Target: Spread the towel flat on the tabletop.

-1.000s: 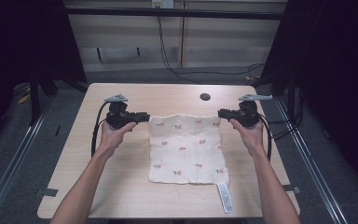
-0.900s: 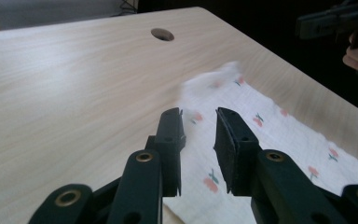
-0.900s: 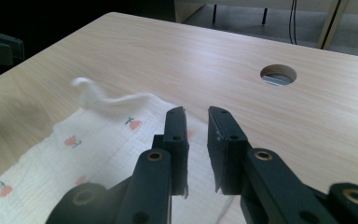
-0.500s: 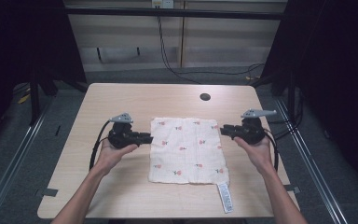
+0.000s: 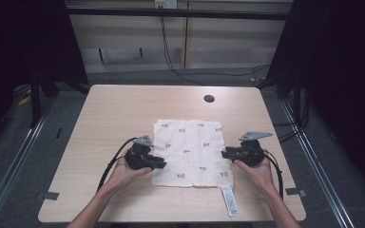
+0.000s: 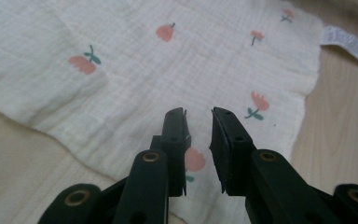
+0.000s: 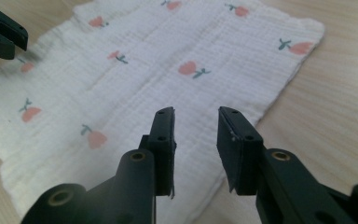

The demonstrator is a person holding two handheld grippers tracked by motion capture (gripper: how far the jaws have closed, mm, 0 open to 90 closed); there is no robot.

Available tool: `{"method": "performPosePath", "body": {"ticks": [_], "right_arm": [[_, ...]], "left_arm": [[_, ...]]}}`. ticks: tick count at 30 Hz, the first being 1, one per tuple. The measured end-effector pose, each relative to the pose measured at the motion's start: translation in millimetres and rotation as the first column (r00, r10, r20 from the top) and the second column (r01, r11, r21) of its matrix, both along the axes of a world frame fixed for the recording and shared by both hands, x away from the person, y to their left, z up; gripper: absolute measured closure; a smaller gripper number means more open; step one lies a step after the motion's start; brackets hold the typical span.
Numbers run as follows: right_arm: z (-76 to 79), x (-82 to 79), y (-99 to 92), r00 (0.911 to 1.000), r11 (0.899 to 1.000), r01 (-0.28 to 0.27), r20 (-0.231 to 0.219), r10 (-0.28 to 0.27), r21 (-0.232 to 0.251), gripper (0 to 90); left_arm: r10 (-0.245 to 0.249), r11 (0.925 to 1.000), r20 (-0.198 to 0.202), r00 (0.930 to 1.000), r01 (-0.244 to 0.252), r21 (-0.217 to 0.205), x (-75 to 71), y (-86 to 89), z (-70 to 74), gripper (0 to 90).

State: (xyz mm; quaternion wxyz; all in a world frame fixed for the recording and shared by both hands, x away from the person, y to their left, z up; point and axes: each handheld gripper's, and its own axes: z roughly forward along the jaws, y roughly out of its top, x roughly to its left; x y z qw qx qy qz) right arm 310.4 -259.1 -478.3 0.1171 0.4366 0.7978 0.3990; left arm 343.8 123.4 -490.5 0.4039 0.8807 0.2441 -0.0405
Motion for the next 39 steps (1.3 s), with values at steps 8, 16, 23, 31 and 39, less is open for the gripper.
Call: {"method": "performPosePath", "body": {"ticks": [8,16,23,31,39], "right_arm": [[-13.4,-2.2,3.7,0.9997,0.998,-0.007,-0.024,0.006,-0.055,61.5],[-21.3,4.9,5.0,0.9997,0.995,0.023,0.003,-0.023,-0.097,59.2],[-25.4,7.2,5.6,0.9999,0.994,0.012,0.009,-0.011,-0.11,64.7],[-23.1,-0.2,9.7,0.9981,0.993,-0.06,-0.022,0.058,-0.1,86.7],[-22.0,-4.9,18.0,0.9934,0.992,-0.104,-0.055,0.101,-0.073,88.3]], "left_arm": [[-0.024,0.9992,-0.007,0.9997,0.025,0.033,-5.7,1.7,-7.0,66.3],[-0.014,0.9992,-0.006,0.9999,0.013,-0.037,-5.1,7.1,1.0,66.5],[-0.019,0.9998,-0.003,0.9998,0.019,0.002,-9.7,0.9,-4.8,67.7],[-0.033,0.9972,0.028,0.9991,0.031,0.068,-23.1,6.1,-6.1,75.7],[-0.04,0.997,0.005,0.9992,0.04,0.067,-31.8,25.1,-6.7,90.0]]}}
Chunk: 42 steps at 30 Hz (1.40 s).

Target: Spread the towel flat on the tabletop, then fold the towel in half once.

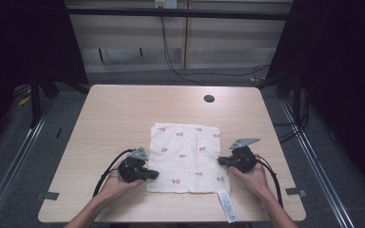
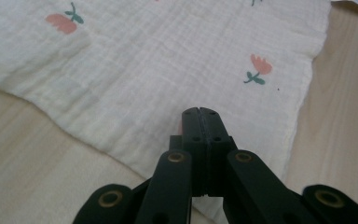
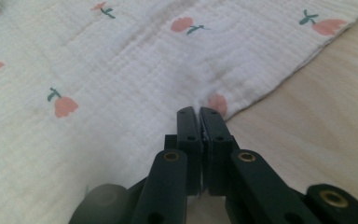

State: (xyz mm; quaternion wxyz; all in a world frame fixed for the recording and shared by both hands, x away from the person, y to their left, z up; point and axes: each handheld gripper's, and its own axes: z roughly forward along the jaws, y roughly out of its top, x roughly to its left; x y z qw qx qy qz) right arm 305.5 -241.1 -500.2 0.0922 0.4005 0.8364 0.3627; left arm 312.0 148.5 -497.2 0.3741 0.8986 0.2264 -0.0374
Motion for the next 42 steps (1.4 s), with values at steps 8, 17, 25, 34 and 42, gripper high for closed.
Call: {"method": "performPosePath", "body": {"ticks": [8,17,25,34,42], "right_arm": [[1.8,-7.7,8.5,0.9997,1.0,-0.022,-0.014,0.022,-0.012,88.3],[3.9,-24.7,10.2,0.9993,0.999,-0.036,-0.014,0.036,-0.032,88.3],[9.8,-32.6,8.4,0.9986,1.0,-0.003,-0.052,0.003,-0.005,75.7],[17.1,-4.8,-1.7,0.9986,0.998,0.052,0.004,-0.052,0.024,68.7],[17.0,29.9,-0.2,0.9951,0.995,0.088,0.041,-0.089,0.037,68.2]], "left_arm": [[-0.011,0.9999,-0.009,0.9999,0.011,0.011,-19.4,10.0,2.0,90.0],[-0.029,0.9993,-0.041,0.9987,0.03,0.021,-27.8,11.1,3.4,89.0],[-0.029,0.9996,-0.031,0.9991,0.028,-0.005,-37.2,13.2,10.0,75.3],[0.04,0.9991,-0.012,0.9991,-0.041,-0.014,-0.9,6.9,6.1,67.0],[0.055,0.9984,0.002,0.9985,-0.055,0.012,2.5,-6.7,3.6,64.5]]}}
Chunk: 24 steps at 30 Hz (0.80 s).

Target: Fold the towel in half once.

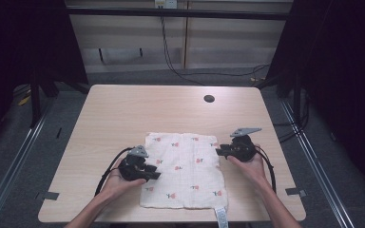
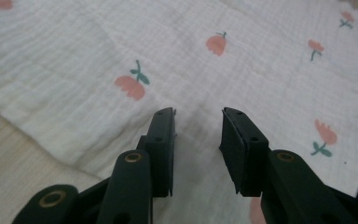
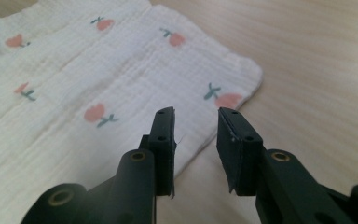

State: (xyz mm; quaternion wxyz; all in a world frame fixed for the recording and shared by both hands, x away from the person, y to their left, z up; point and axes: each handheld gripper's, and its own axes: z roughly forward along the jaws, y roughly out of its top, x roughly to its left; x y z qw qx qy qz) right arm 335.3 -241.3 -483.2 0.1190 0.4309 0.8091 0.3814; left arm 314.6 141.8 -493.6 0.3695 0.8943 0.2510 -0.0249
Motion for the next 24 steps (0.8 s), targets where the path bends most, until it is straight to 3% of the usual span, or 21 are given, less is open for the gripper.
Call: {"method": "performPosePath", "body": {"ticks": [7,10,14,16,18,22,24], "right_arm": [[-2.0,22.8,1.5,0.9997,1.0,0.025,0.002,-0.025,0.007,66.9],[-5.9,36.3,3.8,0.9994,0.999,0.035,-0.005,-0.035,-0.002,66.8],[-9.4,52.5,6.4,0.9988,0.999,0.048,0.003,-0.048,-0.019,66.6],[-12.3,59.6,6.8,0.9985,0.998,0.054,-0.008,-0.054,-0.025,65.3],[-14.8,64.9,7.6,0.9986,0.998,0.049,-0.018,-0.05,-0.027,64.9],[-18.5,68.4,13.3,0.9989,0.999,0.039,-0.026,-0.039,-0.026,64.4],[-20.1,68.0,15.5,0.9988,0.998,0.041,-0.024,-0.042,-0.044,64.8]], "left_arm": [[-0.017,0.9998,0.0,0.9999,0.017,-0.013,-4.2,5.0,-0.7,63.8],[-0.006,0.999,-0.038,0.9993,0.004,-0.044,4.4,9.2,-0.6,58.7],[0.06,0.9973,-0.019,0.998,-0.06,-0.042,16.3,18.8,5.7,58.9],[0.087,0.9939,-0.006,0.9962,-0.088,-0.067,20.5,24.7,8.5,59.1],[0.115,0.992,0.001,0.9934,-0.114,-0.054,27.2,30.5,10.0,59.2],[0.16,0.9851,0.011,0.9871,-0.159,-0.067,41.3,39.9,13.9,58.1],[0.199,0.9772,0.02,0.9797,-0.197,-0.078,51.3,45.5,14.7,57.2]]}}
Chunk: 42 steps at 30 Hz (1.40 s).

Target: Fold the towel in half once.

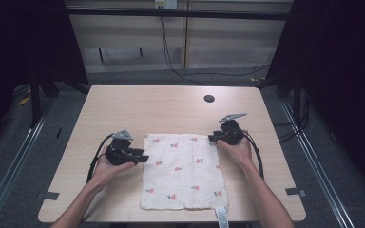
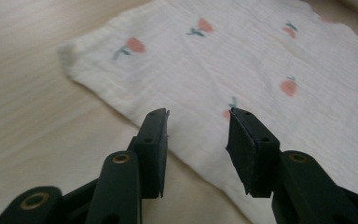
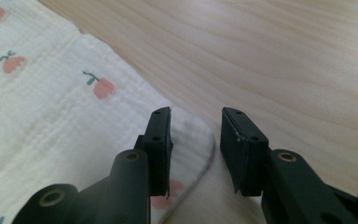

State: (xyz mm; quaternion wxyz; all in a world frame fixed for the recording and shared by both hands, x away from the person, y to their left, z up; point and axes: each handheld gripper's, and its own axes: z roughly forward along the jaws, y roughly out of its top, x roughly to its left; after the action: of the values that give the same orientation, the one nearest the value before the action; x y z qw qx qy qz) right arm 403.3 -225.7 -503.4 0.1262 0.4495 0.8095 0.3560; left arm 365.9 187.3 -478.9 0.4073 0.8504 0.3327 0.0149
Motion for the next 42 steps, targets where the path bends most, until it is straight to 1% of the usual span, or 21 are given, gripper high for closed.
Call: {"method": "performPosePath", "body": {"ticks": [3,6,9,11,12,15,16,17,19,21,24,26,28,30,32,35,36,37,39,41,42], "right_arm": [[-0.4,0.0,-0.2,1.0,1.0,0.007,0.001,-0.007,0.007,68.3],[-0.8,-0.6,1.6,1.0,1.0,-0.007,-0.002,0.007,0.015,79.4],[-1.5,0.2,1.9,1.0,0.999,-0.002,-0.009,0.003,0.034,85.4],[-1.3,0.2,1.4,0.9999,0.999,0.009,-0.013,-0.008,0.05,86.1],[-1.4,0.3,1.4,0.9999,0.998,0.005,-0.01,-0.005,0.06,86.1],[1.1,-1.0,3.0,1.0,0.999,0.0,-0.004,0.0,0.054,86.1],[1.9,-1.3,3.1,1.0,0.998,-0.002,0.0,0.002,0.06,86.1],[3.2,-2.0,3.0,1.0,0.998,0.0,0.001,0.0,0.062,86.1],[5.0,-2.8,2.6,1.0,0.998,-0.006,0.007,0.006,0.065,86.0],[5.7,-3.4,3.3,1.0,0.997,-0.009,0.005,0.009,0.072,86.0],[6.9,-4.3,4.3,0.9999,0.997,-0.011,0.009,0.01,0.08,86.0],[6.5,-4.0,4.7,0.9998,0.997,-0.017,0.016,0.015,0.081,86.0],[5.8,-4.3,4.5,0.9999,0.996,-0.006,0.009,0.005,0.085,86.1],[5.0,-5.3,4.3,1.0,0.997,0.005,0.004,-0.006,0.082,86.0],[4.0,-8.3,2.6,0.9998,0.995,0.019,0.001,-0.02,0.102,86.1],[5.0,-10.7,0.1,0.9999,0.995,0.007,0.009,-0.008,0.102,86.1],[5.9,-11.5,-1.8,0.9999,0.994,0.01,0.007,-0.011,0.105,86.1],[6.5,-11.8,-3.7,0.9999,0.994,0.015,0.007,-0.015,0.111,86.1],[6.9,-12.3,-6.2,0.9999,0.992,0.016,0.006,-0.016,0.125,86.4],[7.7,-13.4,-7.2,0.9999,0.991,0.012,-0.001,-0.012,0.137,86.6],[8.2,-13.8,-7.4,1.0,0.99,0.008,0.0,-0.008,0.142,86.7]], "left_arm": [[0.044,0.999,0.0,0.999,-0.044,-0.002,10.7,6.0,0.5,55.5],[0.085,0.9963,-0.009,0.9963,-0.085,-0.016,21.2,9.2,-1.8,54.6],[0.088,0.9954,-0.003,0.9961,-0.088,0.039,28.9,4.6,-7.2,53.7],[0.098,0.995,-0.001,0.9952,-0.098,0.02,32.7,1.9,-9.8,53.6],[0.089,0.9954,-0.004,0.996,-0.089,0.035,35.7,0.9,-10.8,53.5],[0.099,0.994,-0.007,0.9951,-0.099,0.046,44.0,-1.2,-15.2,53.7],[0.113,0.993,-0.009,0.9935,-0.113,0.034,46.9,-1.1,-16.9,54.5],[0.118,0.9926,-0.029,0.9926,-0.117,0.034,50.3,0.1,-18.5,55.8],[0.138,0.9895,-0.019,0.9902,-0.137,0.047,52.6,-0.1,-20.8,56.2],[0.134,0.9908,-0.031,0.9905,-0.133,0.026,55.1,-0.3,-21.9,57.2],[0.136,0.9905,-0.023,0.9904,-0.136,0.02,58.5,-3.8,-23.0,58.3],[0.134,0.9906,-0.018,0.9908,-0.133,0.03,61.7,-6.4,-22.8,60.2],[0.123,0.9923,-0.026,0.992,-0.123,0.018,66.7,-9.8,-23.4,61.0],[0.095,0.9952,-0.02,0.9953,-0.095,0.024,71.4,-11.4,-23.8,63.9],[0.099,0.995,-0.026,0.9948,-0.098,0.018,74.0,-13.3,-24.0,65.7],[0.08,0.9959,-0.005,0.9968,-0.08,0.044,75.4,-20.6,-23.3,66.3],[0.07,0.9963,-0.003,0.9975,-0.07,0.05,74.5,-22.5,-23.2,68.4],[0.059,0.9973,-0.005,0.9982,-0.059,0.045,73.3,-23.9,-24.1,74.0],[0.068,0.9966,0.005,0.9977,-0.068,0.047,70.9,-25.2,-25.0,86.3],[0.09,0.9958,0.0,0.996,-0.09,0.019,68.6,-24.2,-27.2,88.0],[0.091,0.9957,-0.005,0.9959,-0.091,0.017,68.5,-23.1,-27.1,88.3]]}}
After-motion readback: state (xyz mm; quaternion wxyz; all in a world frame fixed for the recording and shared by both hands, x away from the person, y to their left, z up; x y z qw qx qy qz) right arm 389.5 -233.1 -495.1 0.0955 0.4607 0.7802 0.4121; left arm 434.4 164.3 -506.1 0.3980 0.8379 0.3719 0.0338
